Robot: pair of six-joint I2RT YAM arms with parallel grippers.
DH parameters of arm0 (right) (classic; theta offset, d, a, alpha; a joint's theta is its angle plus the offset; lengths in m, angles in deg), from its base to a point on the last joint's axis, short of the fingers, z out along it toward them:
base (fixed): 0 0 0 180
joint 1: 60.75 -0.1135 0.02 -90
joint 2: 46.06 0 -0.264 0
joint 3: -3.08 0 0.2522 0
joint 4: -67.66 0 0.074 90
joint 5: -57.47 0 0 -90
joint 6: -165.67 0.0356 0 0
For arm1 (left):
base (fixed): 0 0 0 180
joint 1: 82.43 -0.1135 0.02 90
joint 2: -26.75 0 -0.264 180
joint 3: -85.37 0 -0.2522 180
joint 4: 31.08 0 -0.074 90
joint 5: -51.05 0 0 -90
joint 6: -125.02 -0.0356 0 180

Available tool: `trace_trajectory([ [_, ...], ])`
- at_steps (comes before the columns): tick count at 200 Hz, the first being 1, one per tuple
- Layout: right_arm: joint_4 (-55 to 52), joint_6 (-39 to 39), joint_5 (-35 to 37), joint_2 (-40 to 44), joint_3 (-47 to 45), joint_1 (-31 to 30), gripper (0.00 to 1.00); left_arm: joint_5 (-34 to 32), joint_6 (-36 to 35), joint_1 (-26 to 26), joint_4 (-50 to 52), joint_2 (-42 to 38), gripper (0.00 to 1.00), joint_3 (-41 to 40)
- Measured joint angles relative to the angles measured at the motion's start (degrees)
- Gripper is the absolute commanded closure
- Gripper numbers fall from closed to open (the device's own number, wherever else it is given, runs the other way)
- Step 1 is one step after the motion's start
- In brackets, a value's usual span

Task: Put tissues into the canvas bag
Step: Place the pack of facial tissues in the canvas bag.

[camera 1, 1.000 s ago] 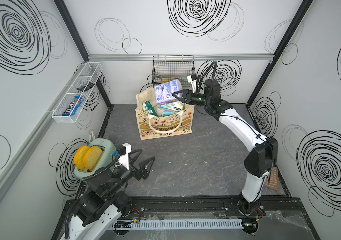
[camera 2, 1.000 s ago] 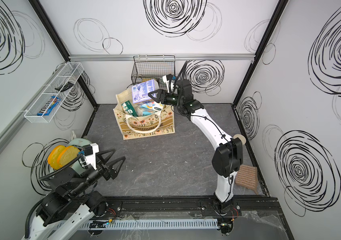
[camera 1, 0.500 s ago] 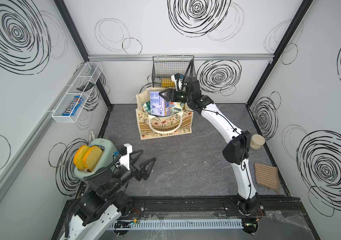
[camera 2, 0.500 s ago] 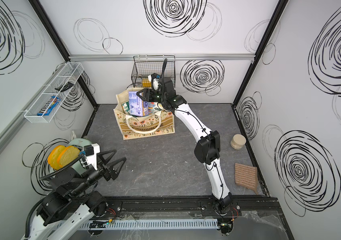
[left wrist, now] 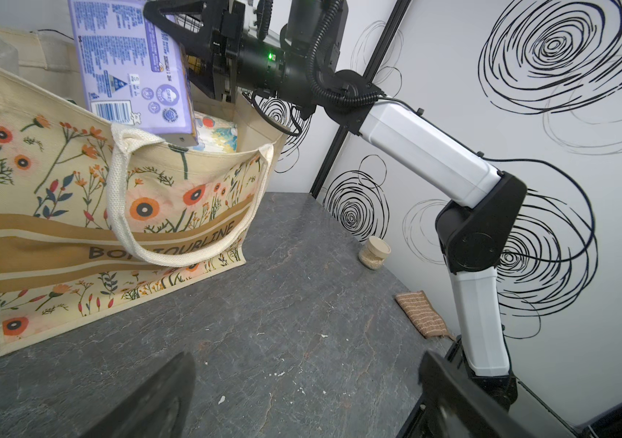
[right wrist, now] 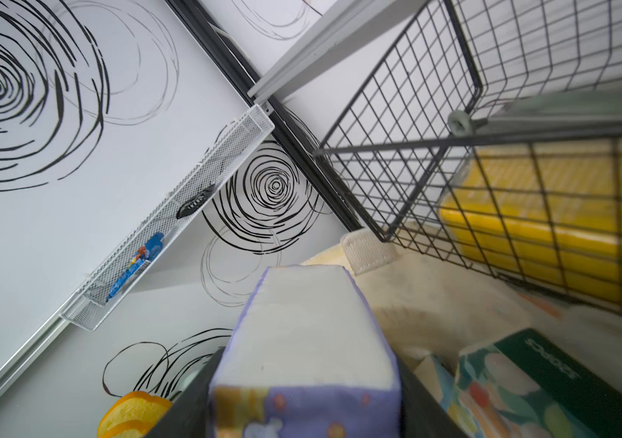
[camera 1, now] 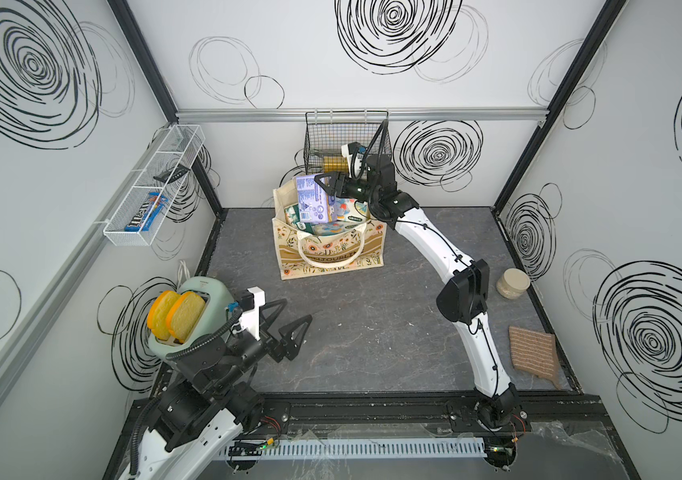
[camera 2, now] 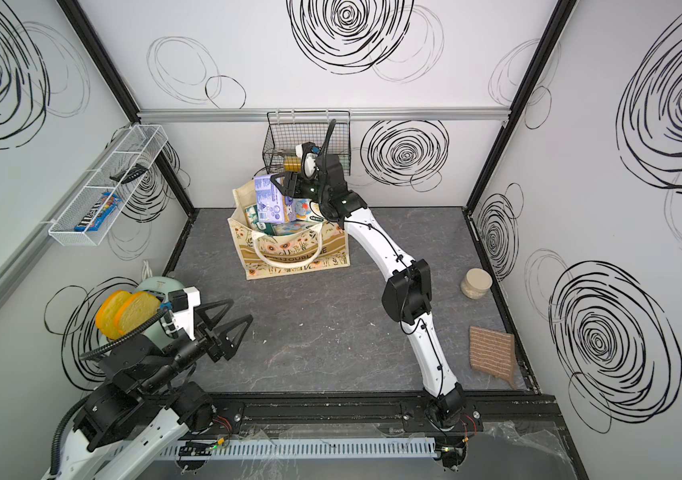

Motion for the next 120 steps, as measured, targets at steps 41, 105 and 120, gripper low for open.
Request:
trace_trajectory([
  [41,2.7,0.5,-0.1,-0.1,2.3,-0.8,0.18,0.0,0.0,0.0,0.0,0.0,0.04,0.0],
  [105,-0.2,-3.4,0.7,3.4,-3.3,-1.0,0.13,0.0,0.0,0.0,0.0,0.0,0.04,0.0],
  [120,-1.6,-4.9,1.7,5.4,-4.1,-0.9,0.14,0.0,0.0,0.0,0.0,0.0,0.04,0.0],
])
